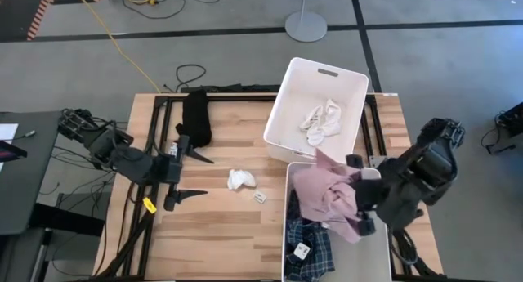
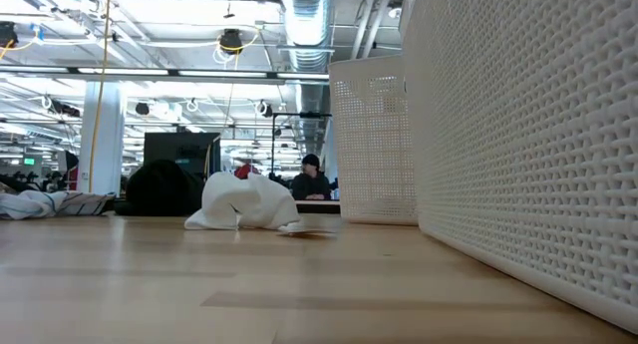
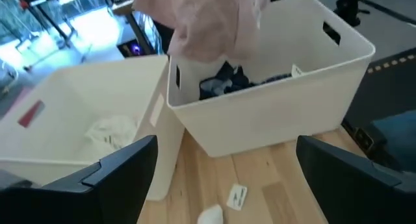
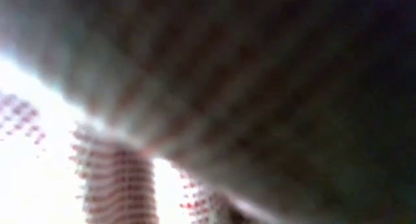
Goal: Sort clothes
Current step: Put the light red polo shirt into the bottom white laundry bin
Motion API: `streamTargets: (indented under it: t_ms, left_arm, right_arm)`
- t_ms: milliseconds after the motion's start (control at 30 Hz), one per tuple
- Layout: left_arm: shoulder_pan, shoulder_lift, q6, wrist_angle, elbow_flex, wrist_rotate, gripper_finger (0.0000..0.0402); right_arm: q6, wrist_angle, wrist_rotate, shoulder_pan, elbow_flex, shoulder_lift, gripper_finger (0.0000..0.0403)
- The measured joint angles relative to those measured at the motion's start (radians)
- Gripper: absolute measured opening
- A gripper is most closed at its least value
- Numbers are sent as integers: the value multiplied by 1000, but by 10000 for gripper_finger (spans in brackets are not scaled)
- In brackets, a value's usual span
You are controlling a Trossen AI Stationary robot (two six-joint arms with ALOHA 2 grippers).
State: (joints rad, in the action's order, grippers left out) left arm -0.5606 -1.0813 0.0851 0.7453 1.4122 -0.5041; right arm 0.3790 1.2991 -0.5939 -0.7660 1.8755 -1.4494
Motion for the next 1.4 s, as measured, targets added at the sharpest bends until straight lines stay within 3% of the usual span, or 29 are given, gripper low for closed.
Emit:
streamTargets:
  t_ms: [167,400,833,1267,1400]
  left_arm:
    - [4,0,-23,6,-64,-8,361]
    - [44,0,-55,-1,-176,-9,361]
    - [188,0,-64,-199,-459,13,361]
    - [473,0,-79,-536,-783,456,361]
    - [516,-13,-97,-643,-849,507,361]
  right_arm:
    - [229,106,76,-56,0,-30,9]
    - [428,146,195,-110,-1,-132,10]
    - [539,166,353,-114,-1,-372,10]
    - [661,134,466,-113,-60,-433,11]
    - [689,126,509,-117,-123,-433,11]
